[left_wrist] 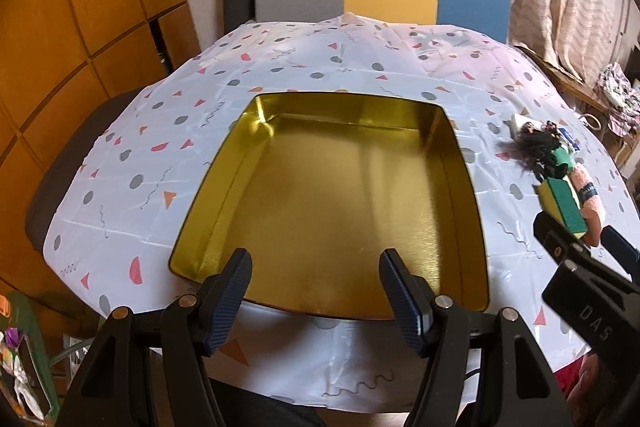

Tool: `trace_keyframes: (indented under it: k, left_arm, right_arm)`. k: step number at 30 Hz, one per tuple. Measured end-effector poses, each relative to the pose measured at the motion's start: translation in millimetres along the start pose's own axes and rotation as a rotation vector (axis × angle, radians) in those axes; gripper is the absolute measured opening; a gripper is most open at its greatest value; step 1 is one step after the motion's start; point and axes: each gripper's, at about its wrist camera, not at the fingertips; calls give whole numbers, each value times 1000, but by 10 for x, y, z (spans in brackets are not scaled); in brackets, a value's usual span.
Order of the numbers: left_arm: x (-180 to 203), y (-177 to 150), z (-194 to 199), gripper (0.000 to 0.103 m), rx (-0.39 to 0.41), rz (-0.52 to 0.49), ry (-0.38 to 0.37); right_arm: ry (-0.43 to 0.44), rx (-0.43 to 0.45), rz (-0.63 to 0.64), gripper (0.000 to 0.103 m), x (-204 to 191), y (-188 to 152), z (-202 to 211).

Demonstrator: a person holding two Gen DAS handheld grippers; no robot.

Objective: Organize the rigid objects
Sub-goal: 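Grasp the brown egg-shaped sponge with the right tool while the left tool grasps the green scouring sponge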

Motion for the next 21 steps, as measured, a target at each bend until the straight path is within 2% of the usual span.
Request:
trace_keyframes:
  k: [2,7,12,16,18,21]
  left_arm:
    - [61,9,-8,67,-11,-11,-47]
    - [250,18,-86,67,-73,-29,-236]
    - [555,-38,-143,67,-98,-98,-314]
    - [727,-58,-205,67,-155,-105,-491]
    - [845,-64,-210,67,-164,-123,-499]
    - [994,-76,-219,67,-169,-157,-508]
  right_arm:
    - [-15,15,-10,103,123,18,6]
    - [-72,24,-42,103,613,4,-131]
    - [-155,6,-111,103,1287,-108,-331]
    - [-163,23,-254,103,1960,-229,-442]
    - [-149,51,-329,103,2267,-270,-471]
    - [-158,79,-340,102,2490,-224,-567]
Point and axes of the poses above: each gripper's, at about its wrist camera, not at the fingertips, and z roughly against the way its jaws point, x to its right, y to its top, and after that the axes turned 2 degrees about -x, right-handed
